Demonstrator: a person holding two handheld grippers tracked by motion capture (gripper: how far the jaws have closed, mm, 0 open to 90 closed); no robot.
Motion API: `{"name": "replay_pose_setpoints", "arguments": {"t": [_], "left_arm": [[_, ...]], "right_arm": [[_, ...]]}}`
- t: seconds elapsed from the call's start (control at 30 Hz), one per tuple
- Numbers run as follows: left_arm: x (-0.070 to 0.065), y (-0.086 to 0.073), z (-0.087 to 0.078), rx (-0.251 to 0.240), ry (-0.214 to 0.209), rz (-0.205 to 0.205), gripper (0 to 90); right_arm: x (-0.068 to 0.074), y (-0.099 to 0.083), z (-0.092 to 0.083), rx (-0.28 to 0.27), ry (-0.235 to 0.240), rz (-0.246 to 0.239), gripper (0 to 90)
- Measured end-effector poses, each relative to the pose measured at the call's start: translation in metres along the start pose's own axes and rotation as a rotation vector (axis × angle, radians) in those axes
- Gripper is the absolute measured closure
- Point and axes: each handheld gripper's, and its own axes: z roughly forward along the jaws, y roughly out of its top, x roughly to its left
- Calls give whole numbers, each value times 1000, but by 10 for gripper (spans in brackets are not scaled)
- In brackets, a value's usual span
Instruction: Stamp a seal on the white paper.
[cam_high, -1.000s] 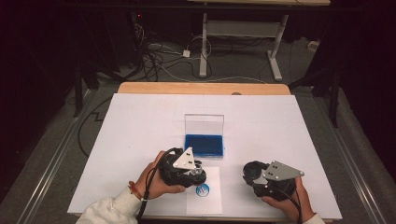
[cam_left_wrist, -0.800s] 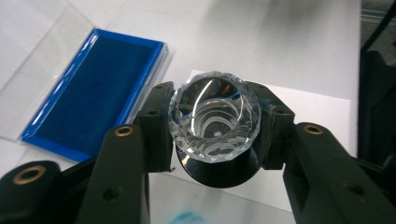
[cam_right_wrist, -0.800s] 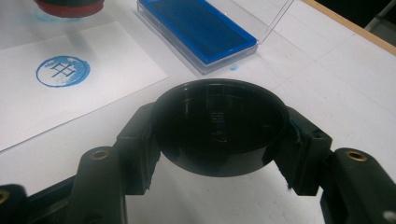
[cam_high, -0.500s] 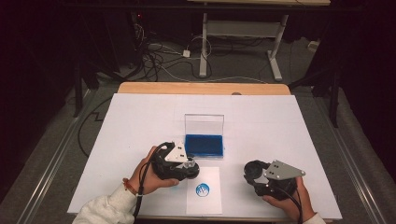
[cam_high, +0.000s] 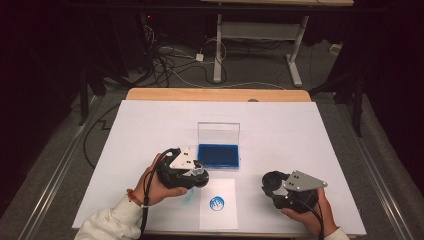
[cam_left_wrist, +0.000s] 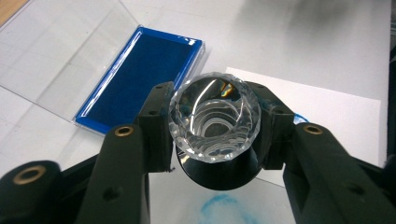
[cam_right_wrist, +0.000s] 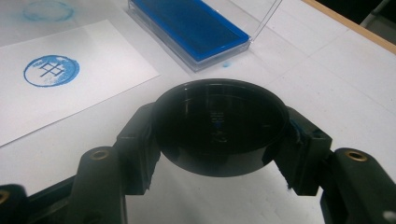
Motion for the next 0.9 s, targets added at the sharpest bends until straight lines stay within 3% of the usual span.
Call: {"name": "replay_pose_setpoints", "arguments": {"t": [0.9], "left_arm": [[5,-10,-13,-19,23,-39,545]], "right_arm": [[1,6,10,5,21,-21,386]]}}
